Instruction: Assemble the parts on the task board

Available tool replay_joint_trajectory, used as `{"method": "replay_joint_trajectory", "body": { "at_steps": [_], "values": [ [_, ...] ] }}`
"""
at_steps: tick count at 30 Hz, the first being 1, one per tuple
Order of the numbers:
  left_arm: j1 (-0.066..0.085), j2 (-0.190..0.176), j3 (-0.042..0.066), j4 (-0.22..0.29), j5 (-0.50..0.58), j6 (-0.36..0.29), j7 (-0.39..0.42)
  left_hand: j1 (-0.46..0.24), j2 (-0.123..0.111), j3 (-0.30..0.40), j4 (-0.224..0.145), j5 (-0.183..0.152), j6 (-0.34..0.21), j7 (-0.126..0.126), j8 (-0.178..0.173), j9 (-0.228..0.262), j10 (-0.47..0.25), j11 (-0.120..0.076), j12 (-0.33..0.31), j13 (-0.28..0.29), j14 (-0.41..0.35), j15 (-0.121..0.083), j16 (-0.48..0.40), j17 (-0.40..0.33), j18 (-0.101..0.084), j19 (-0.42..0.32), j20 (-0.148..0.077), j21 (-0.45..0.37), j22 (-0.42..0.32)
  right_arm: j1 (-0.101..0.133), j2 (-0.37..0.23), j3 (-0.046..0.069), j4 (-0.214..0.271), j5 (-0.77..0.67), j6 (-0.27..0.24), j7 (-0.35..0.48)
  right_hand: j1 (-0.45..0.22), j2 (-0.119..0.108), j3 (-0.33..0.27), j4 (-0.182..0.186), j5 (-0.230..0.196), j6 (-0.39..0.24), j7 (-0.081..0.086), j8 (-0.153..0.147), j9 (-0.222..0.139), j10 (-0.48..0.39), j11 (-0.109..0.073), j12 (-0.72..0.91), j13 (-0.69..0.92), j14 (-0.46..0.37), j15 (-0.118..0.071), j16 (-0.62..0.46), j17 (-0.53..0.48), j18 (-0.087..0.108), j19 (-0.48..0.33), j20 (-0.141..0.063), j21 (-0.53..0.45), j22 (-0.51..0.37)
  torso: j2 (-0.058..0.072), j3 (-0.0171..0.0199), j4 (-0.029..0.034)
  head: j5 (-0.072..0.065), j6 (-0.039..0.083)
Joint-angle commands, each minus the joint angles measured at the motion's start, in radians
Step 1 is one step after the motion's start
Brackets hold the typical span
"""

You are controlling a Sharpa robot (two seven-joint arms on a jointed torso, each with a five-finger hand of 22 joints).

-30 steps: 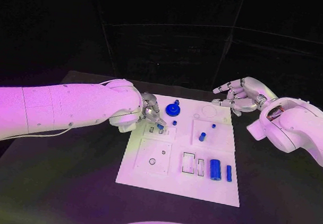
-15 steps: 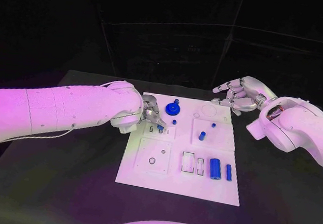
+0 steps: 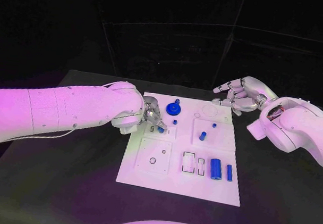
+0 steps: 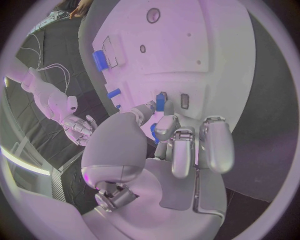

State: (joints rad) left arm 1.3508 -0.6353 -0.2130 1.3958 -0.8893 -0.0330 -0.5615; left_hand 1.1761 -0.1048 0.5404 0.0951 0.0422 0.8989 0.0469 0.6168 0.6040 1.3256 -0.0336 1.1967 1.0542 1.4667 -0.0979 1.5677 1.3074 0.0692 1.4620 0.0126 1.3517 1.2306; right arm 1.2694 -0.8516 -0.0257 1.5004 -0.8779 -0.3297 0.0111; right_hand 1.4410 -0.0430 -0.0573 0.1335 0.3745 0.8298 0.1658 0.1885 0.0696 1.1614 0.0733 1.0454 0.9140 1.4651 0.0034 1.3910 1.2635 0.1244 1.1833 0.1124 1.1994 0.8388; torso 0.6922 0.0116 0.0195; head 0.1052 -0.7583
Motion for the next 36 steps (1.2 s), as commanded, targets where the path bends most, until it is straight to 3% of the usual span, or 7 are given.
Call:
{"method": "replay_joint_trajectory", "body": {
  "at_steps": [1,21,36],
  "values": [
    [-0.002,-0.001,-0.002,0.003,-0.003,0.032,-0.011,0.003,0.011,0.125,-0.119,0.007,-0.001,-0.008,0.004,0.0,0.002,-0.001,-0.004,-0.002,0.104,0.003,0.003,0.263,0.0,0.004,0.0,-0.006,-0.001,0.002,0.001,0.001,0.001,-0.003,0.002,0.005,-0.001,0.01,-0.001,-0.001,0.007,0.001,-0.001,0.004,-0.001,0.004,0.001,-0.003,-0.001,0.038,-0.007,-0.006,-0.001,0.011,0.001,-0.008,-0.005,-0.001,0.0,-0.0002,0.0001,0.002,0.0],
    [-0.005,-0.009,-0.002,0.004,-0.003,0.036,-0.013,-0.014,0.008,0.125,-0.114,0.006,0.003,-0.009,0.009,0.004,0.003,-0.002,-0.005,-0.005,0.104,0.002,0.003,0.263,0.0,0.004,0.0,-0.004,0.002,0.002,0.003,0.001,0.001,-0.003,0.002,0.006,-0.001,0.012,0.0,-0.001,0.008,0.001,0.0,0.005,-0.001,0.003,0.001,-0.004,-0.002,0.038,-0.007,-0.006,0.001,0.011,0.001,-0.008,-0.005,-0.001,0.001,-0.0002,-0.0016,0.004,-0.002],
    [-0.005,0.014,-0.001,-0.017,-0.003,0.054,-0.014,-0.118,-0.001,0.021,-0.041,0.006,0.039,-0.022,0.039,0.023,0.019,-0.011,0.023,0.024,0.104,-0.005,0.003,0.263,-0.002,0.008,-0.007,0.001,0.013,0.002,0.004,0.001,0.002,-0.003,0.001,0.006,0.001,0.012,0.0,-0.002,0.009,0.0,0.0,0.005,-0.001,0.001,0.0,-0.006,-0.005,0.038,-0.008,-0.008,-0.003,0.012,0.0,-0.008,-0.007,-0.005,0.0,0.0007,-0.0013,-0.002,-0.007]
  ]
}}
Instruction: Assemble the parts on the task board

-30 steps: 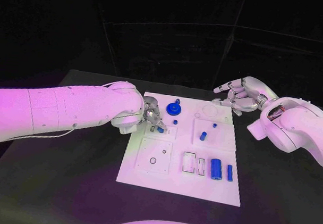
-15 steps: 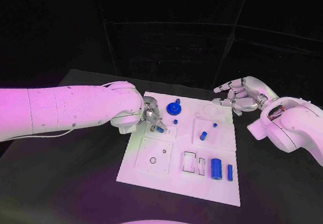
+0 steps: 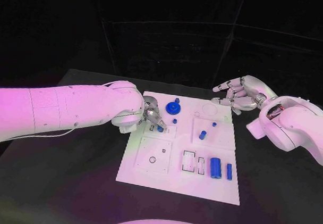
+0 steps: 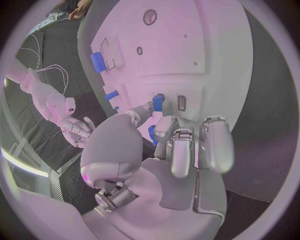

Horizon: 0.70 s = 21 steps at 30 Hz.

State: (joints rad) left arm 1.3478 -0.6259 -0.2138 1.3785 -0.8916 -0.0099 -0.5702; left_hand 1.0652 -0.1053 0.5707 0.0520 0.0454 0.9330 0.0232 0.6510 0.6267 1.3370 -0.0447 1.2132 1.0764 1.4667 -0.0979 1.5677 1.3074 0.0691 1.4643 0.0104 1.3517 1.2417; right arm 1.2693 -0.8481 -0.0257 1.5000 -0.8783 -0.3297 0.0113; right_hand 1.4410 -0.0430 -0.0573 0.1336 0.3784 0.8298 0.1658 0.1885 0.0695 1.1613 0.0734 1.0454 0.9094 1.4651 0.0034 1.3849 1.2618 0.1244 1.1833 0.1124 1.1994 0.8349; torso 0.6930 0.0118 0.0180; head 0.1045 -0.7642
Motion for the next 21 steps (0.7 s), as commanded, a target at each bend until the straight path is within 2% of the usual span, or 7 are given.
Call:
{"method": "replay_joint_trajectory", "body": {
  "at_steps": [1,7,11,17,21],
  "values": [
    [-0.002,0.005,-0.001,0.0,0.0,0.032,-0.006,-0.01,0.0,-0.014,0.004,0.003,0.006,0.001,0.006,0.001,0.009,-0.001,0.009,0.005,0.104,-0.006,0.003,0.263,-0.002,0.007,-0.005,0.002,0.004,0.002,0.001,0.001,0.002,-0.003,0.001,0.006,0.001,0.012,0.0,-0.002,0.005,0.0,0.0,0.005,-0.001,0.001,0.0,-0.006,-0.001,0.038,-0.008,-0.002,-0.001,0.012,0.0,-0.008,-0.007,-0.001,0.0,0.0005,0.0,-0.001,-0.001],
    [-0.002,0.01,-0.001,-0.005,0.0,0.029,-0.009,-0.021,-0.003,-0.033,0.012,0.003,0.009,-0.001,0.011,0.005,0.01,-0.002,0.012,0.007,0.104,-0.007,0.003,0.263,-0.002,0.007,-0.007,0.002,0.004,0.002,0.001,0.001,0.002,-0.003,0.001,0.006,0.002,0.011,0.001,-0.003,0.005,0.0,0.0,0.005,-0.001,0.0,0.0,-0.007,-0.002,0.037,-0.008,-0.003,-0.003,0.012,-0.002,-0.009,-0.008,-0.003,0.0,0.0003,-0.0001,-0.002,0.0],
    [-0.002,0.014,-0.001,-0.01,0.0,0.028,-0.011,-0.031,-0.003,-0.054,0.022,0.003,0.01,-0.002,0.015,0.008,0.011,-0.003,0.017,0.012,0.104,-0.008,0.003,0.263,-0.002,0.008,-0.008,0.003,0.007,0.002,0.002,0.001,0.002,-0.003,0.001,0.006,0.003,0.01,0.001,-0.003,0.005,-0.001,0.0,0.005,-0.001,-0.001,0.0,-0.008,-0.004,0.037,-0.008,-0.004,-0.004,0.013,-0.002,-0.009,-0.009,-0.005,0.0,0.0002,0.0009,-0.004,-0.004],
    [-0.002,0.017,-0.001,-0.016,0.0,0.027,-0.013,-0.061,-0.019,-0.111,0.042,0.002,0.015,-0.001,0.025,0.015,0.014,-0.003,0.023,0.017,0.104,-0.008,0.003,0.263,-0.004,0.011,-0.009,0.008,0.015,0.002,0.003,0.001,0.002,-0.003,0.001,0.007,0.003,0.01,0.001,-0.004,0.005,-0.001,0.0,0.005,-0.001,-0.001,0.001,-0.008,-0.003,0.037,-0.008,-0.004,-0.004,0.013,-0.002,-0.009,-0.009,-0.004,0.0,-0.0001,0.0002,-0.004,-0.003],
    [-0.002,0.017,-0.001,-0.02,0.0,0.019,-0.018,-0.104,-0.038,-0.185,0.072,0.003,0.018,-0.001,0.033,0.02,0.017,-0.002,0.029,0.022,0.104,-0.008,0.003,0.263,-0.006,0.014,-0.009,0.013,0.024,0.002,0.003,0.001,0.002,-0.003,0.001,0.007,0.002,0.01,0.0,-0.003,0.004,-0.001,0.0,0.005,-0.001,-0.002,0.001,-0.009,-0.004,0.037,-0.008,-0.005,-0.005,0.013,-0.002,-0.009,-0.009,-0.005,-0.001,-0.0004,0.0006,-0.004,-0.003]
  ]
}}
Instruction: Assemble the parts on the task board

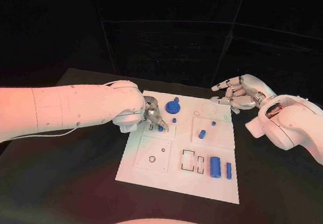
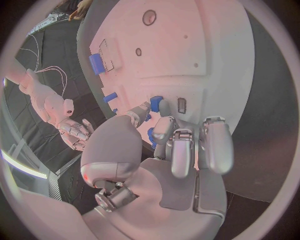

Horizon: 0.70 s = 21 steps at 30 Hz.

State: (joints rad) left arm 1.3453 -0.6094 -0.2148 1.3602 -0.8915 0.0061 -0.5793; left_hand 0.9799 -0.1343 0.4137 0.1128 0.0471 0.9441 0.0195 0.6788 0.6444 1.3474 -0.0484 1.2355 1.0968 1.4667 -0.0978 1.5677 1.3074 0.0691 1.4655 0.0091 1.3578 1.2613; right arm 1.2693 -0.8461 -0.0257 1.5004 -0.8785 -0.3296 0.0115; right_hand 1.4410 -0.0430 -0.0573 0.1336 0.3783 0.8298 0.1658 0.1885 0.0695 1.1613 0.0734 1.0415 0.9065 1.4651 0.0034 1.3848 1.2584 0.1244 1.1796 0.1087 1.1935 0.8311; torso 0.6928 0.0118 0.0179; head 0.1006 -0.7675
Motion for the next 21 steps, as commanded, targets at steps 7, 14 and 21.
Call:
{"method": "replay_joint_trajectory", "body": {
  "at_steps": [7,14,21],
  "values": [
    [0.001,-0.012,0.001,0.002,0.0,-0.022,-0.006,-0.061,-0.057,-0.181,0.065,-0.002,0.005,-0.009,0.018,0.013,0.008,-0.009,0.009,0.0,0.104,-0.017,0.003,0.263,-0.007,0.017,-0.016,0.013,0.015,0.002,0.001,0.001,0.0,-0.002,0.002,0.007,0.0,0.009,-0.001,-0.002,0.001,-0.003,0.0,0.005,-0.001,-0.004,0.001,-0.007,-0.006,0.036,-0.007,-0.008,-0.005,0.013,-0.001,-0.005,-0.007,-0.006,-0.001,-0.0017,0.0014,-0.003,0.003],
    [0.006,-0.046,0.016,0.029,-0.001,-0.047,0.017,-0.009,-0.034,-0.285,0.1,-0.001,-0.02,-0.007,0.017,0.018,-0.004,-0.006,-0.004,-0.018,0.104,-0.018,0.003,0.263,-0.004,0.012,-0.019,0.0,-0.001,0.002,0.0,0.001,-0.004,-0.002,0.002,0.008,-0.002,0.009,-0.001,-0.001,0.0,-0.003,0.001,0.005,-0.001,-0.005,0.002,-0.008,-0.006,0.035,-0.007,-0.008,-0.006,0.014,-0.002,-0.005,-0.008,-0.008,-0.001,-0.0022,0.0017,-0.009,0.007],
    [0.038,-0.086,0.06,0.043,0.0,0.031,0.039,0.083,-0.006,-0.357,0.104,0.0,-0.091,0.028,-0.04,-0.018,-0.053,0.022,-0.054,-0.088,0.104,0.007,0.003,0.263,0.0,0.001,-0.001,-0.025,-0.031,0.002,0.001,0.001,-0.008,-0.002,0.004,0.008,-0.003,0.009,-0.002,-0.001,0.0,-0.004,0.001,0.005,-0.001,-0.004,0.002,-0.007,-0.006,0.036,-0.007,-0.006,-0.003,0.013,-0.001,-0.005,-0.007,-0.006,0.0,-0.0008,0.0012,-0.003,0.013]
  ]
}}
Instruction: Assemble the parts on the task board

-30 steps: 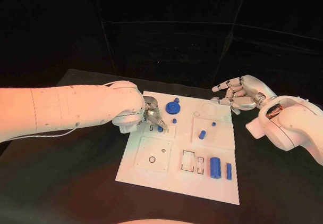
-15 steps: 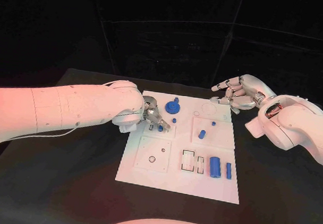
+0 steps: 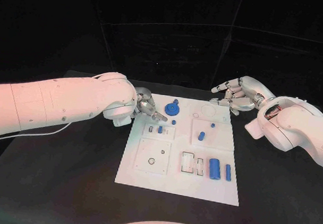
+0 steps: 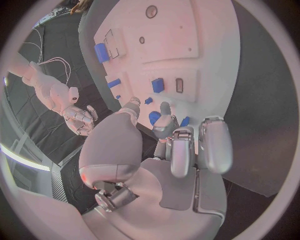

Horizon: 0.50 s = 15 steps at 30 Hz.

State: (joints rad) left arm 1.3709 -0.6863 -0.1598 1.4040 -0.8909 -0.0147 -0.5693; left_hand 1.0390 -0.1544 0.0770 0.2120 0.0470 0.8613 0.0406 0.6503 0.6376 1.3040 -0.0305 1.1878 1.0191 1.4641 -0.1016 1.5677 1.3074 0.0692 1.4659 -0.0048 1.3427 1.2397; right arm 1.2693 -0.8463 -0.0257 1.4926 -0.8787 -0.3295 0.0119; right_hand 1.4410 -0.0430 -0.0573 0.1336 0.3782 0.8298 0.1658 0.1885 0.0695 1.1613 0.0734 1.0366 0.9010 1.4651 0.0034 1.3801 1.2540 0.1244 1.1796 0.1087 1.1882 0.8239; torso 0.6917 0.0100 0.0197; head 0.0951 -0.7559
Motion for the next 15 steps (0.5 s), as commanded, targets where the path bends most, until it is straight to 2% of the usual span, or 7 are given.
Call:
{"method": "replay_joint_trajectory", "body": {
  "at_steps": [1,4,7,11,15],
  "values": [
    [0.02,-0.012,0.008,-0.006,-0.001,0.072,0.03,0.029,0.018,-0.023,0.006,0.0,-0.008,0.008,-0.014,-0.014,-0.011,0.005,-0.008,-0.012,0.107,0.011,0.003,0.263,0.001,-0.001,0.014,-0.013,-0.012,0.002,0.001,0.001,-0.001,-0.002,0.003,0.008,-0.003,0.009,-0.002,-0.001,0.0,-0.004,0.001,0.005,-0.001,-0.004,0.002,-0.002,0.0,0.036,-0.007,-0.002,0.002,0.013,-0.001,-0.005,-0.002,0.001,0.001,0.0008,-0.0005,0.003,0.002],
    [0.047,-0.014,0.015,-0.043,-0.001,0.122,0.031,0.052,0.039,-0.032,0.007,0.0,-0.006,0.012,-0.023,-0.026,-0.016,0.009,-0.012,-0.02,0.107,0.015,0.003,0.263,0.004,-0.006,0.019,-0.025,-0.027,0.002,0.002,0.001,-0.003,-0.002,0.003,0.007,-0.003,0.009,-0.002,-0.001,0.0,-0.004,0.001,0.005,-0.001,-0.004,0.002,-0.002,0.0,0.036,-0.007,-0.002,0.002,0.013,-0.001,-0.005,-0.002,0.001,0.001,0.0017,-0.0001,0.005,0.004],
    [0.062,0.006,0.018,-0.1,-0.001,0.148,0.03,0.059,0.052,-0.041,0.012,0.0,-0.003,0.013,-0.027,-0.032,-0.016,0.01,-0.011,-0.02,0.107,0.016,0.003,0.263,0.005,-0.006,0.021,-0.025,-0.026,0.002,0.004,0.001,-0.006,-0.002,0.003,0.008,-0.003,0.009,-0.002,0.0,0.0,-0.004,0.001,0.005,-0.001,-0.004,0.002,-0.002,0.0,0.036,-0.007,-0.003,0.001,0.014,-0.002,-0.005,-0.002,0.0,0.001,0.0024,0.0004,0.004,0.008],
    [0.071,0.053,0.018,-0.195,-0.014,0.174,0.031,0.063,0.061,-0.05,0.017,0.0,0.001,0.014,-0.029,-0.038,-0.016,0.011,-0.01,-0.019,0.107,0.017,0.003,0.263,0.005,-0.006,0.023,-0.025,-0.025,0.002,0.009,0.001,-0.009,-0.002,0.003,0.01,-0.003,0.009,-0.002,0.0,0.0,-0.004,0.001,0.005,-0.001,-0.004,0.002,-0.002,0.0,0.036,-0.007,-0.003,0.001,0.014,-0.002,-0.005,-0.002,0.0,0.004,0.0006,-0.0034,0.008,0.008],
    [0.069,0.093,0.015,-0.269,-0.029,0.199,0.034,0.065,0.074,-0.059,0.025,0.0,0.005,0.014,-0.032,-0.044,-0.016,0.011,-0.01,-0.02,0.107,0.017,0.003,0.263,0.005,-0.006,0.024,-0.026,-0.025,0.002,0.011,0.001,-0.011,-0.002,0.003,0.01,-0.003,0.009,-0.002,0.0,0.0,-0.004,0.001,0.006,-0.001,-0.004,0.002,-0.001,0.001,0.036,-0.007,-0.002,0.001,0.013,-0.001,-0.005,-0.002,0.001,0.004,-0.0001,-0.0036,0.009,0.005]
  ]
}}
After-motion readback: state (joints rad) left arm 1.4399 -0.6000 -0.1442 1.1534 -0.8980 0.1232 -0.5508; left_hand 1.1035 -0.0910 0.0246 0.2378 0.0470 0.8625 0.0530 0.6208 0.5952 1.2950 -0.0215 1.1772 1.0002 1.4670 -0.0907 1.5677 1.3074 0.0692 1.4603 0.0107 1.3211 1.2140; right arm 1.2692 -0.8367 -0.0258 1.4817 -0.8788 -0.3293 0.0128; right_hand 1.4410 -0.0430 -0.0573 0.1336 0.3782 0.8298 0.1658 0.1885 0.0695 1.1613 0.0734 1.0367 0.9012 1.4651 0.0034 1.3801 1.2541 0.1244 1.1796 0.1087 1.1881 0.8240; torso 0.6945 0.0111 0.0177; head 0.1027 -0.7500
